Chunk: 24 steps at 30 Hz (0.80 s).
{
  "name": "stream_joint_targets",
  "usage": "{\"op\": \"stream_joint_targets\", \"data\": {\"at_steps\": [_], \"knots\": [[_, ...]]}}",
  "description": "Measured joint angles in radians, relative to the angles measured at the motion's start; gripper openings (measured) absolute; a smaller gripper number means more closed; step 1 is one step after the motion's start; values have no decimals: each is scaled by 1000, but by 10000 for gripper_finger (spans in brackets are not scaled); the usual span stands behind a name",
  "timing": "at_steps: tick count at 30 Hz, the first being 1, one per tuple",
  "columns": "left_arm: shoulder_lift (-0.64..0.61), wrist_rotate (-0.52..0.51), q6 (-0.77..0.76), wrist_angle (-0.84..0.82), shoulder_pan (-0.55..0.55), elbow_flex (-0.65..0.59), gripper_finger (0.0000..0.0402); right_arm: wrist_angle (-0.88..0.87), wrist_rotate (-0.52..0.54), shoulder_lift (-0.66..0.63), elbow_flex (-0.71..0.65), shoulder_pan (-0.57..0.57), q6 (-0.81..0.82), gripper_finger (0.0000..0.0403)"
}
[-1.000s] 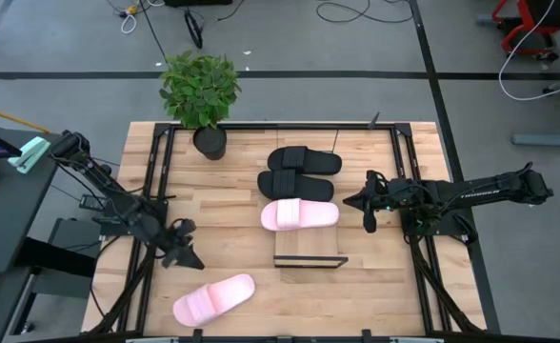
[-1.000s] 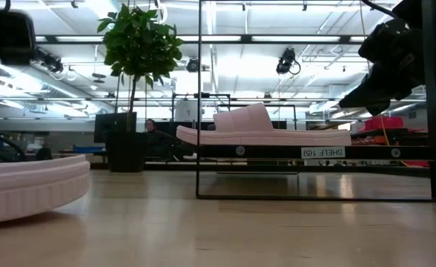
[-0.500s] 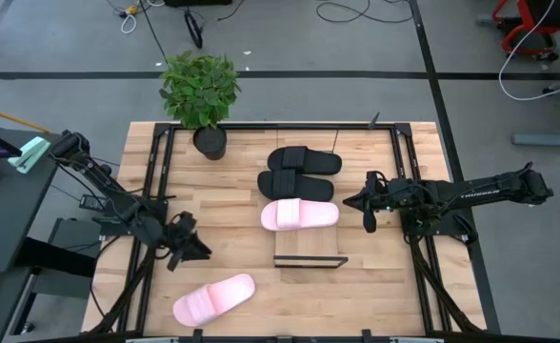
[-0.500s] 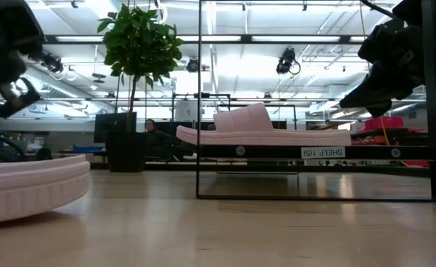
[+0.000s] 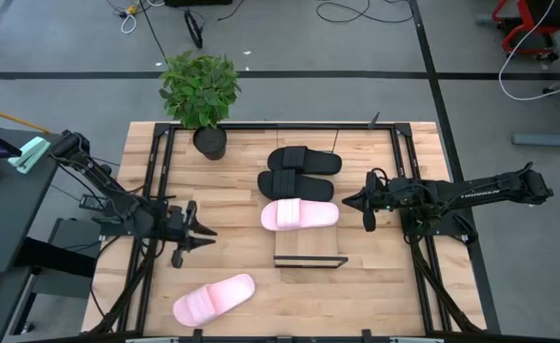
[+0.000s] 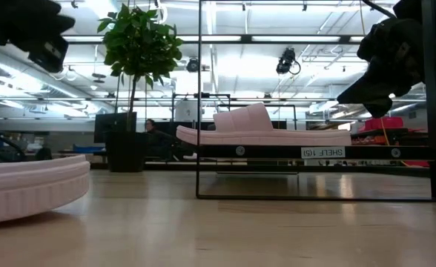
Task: Pick and place slides into the shelf
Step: Put the pink slides on the shelf
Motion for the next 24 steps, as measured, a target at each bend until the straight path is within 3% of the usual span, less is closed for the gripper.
{"op": "stream_joint_targets", "data": {"at_steps": [7, 20, 24], "knots": [[0, -1, 26, 9, 0, 0, 83, 8, 32, 0, 0, 0, 83, 13], [0, -1, 346, 5, 0, 0, 86, 9, 83, 0, 0, 0, 232, 13], [0, 37, 214, 3, -1, 0, 83, 9, 83, 1, 0, 0, 235, 13]]}}
